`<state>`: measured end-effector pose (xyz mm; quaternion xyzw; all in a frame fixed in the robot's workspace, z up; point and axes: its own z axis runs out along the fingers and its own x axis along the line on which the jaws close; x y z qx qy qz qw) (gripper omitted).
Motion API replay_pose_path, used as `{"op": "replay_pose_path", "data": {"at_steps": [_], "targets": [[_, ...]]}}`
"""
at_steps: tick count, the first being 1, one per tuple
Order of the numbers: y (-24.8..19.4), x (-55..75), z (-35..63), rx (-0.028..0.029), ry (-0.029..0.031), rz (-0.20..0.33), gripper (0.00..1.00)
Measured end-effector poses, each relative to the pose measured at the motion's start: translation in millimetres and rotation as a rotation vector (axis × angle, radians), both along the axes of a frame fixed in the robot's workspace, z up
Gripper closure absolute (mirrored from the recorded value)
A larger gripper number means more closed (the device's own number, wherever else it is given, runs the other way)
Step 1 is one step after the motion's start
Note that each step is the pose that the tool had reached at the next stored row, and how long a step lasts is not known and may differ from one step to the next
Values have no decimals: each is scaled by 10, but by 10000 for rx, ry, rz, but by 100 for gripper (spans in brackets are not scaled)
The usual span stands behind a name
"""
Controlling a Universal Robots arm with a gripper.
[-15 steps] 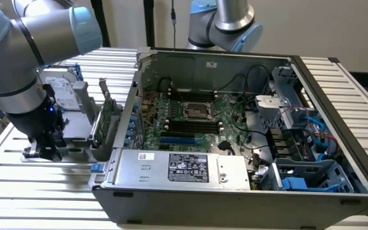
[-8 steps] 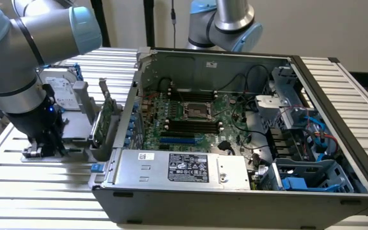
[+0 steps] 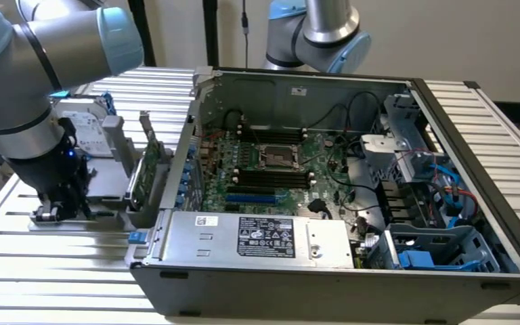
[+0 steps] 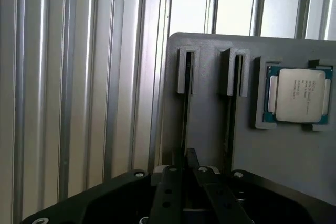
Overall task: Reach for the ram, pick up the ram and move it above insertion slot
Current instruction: 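Pick up the ram and move it above insertion slot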
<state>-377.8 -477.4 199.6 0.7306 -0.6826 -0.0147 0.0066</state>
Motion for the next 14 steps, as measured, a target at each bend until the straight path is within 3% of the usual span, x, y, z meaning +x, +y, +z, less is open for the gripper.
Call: {"op": "replay_pose_path", "data": {"at_steps": [4, 14], "targets": [[0, 1, 155, 1, 43, -67, 87], [0, 36, 608, 2, 59, -129, 87]]}}
